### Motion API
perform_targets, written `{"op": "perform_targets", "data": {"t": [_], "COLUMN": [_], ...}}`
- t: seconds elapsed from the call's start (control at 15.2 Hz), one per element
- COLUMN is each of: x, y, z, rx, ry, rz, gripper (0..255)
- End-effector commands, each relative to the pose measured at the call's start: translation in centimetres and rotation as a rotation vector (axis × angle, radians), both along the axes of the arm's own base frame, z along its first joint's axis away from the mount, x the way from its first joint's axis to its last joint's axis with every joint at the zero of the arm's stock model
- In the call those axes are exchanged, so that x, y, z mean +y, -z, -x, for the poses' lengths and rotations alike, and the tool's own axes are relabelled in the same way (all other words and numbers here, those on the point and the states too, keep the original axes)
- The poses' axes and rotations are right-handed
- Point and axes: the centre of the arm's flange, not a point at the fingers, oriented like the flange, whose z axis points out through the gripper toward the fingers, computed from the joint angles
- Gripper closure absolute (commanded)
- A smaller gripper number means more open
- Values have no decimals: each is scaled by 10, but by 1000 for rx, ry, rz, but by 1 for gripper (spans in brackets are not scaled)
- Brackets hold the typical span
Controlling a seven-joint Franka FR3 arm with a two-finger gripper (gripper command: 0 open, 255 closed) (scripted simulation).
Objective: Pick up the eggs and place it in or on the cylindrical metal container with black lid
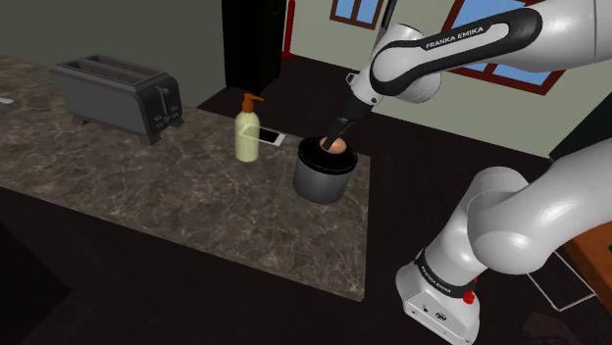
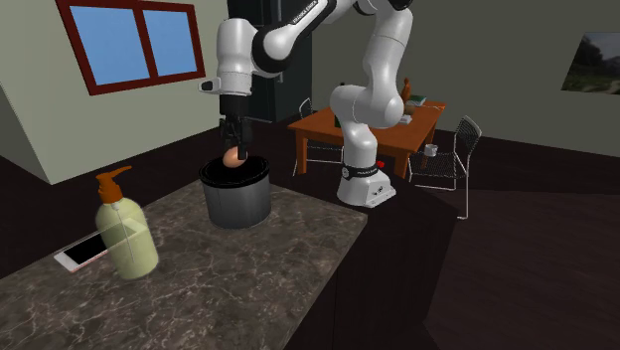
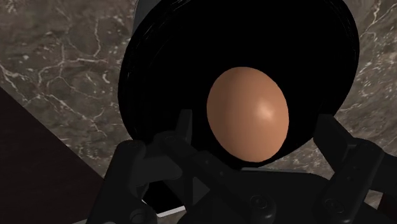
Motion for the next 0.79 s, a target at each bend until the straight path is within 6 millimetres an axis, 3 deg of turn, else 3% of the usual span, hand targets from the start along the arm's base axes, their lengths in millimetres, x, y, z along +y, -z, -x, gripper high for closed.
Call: {"op": "perform_targets", "data": {"t": [0.0, 0.2, 0.73], "x": [-3, -12, -12], "y": [-13, -48, -48], "z": [3, 10, 10], "rx": [0, 0, 0], "ry": [0, 0, 0], "rz": [0, 0, 0], "gripper": [0, 0, 0]}}
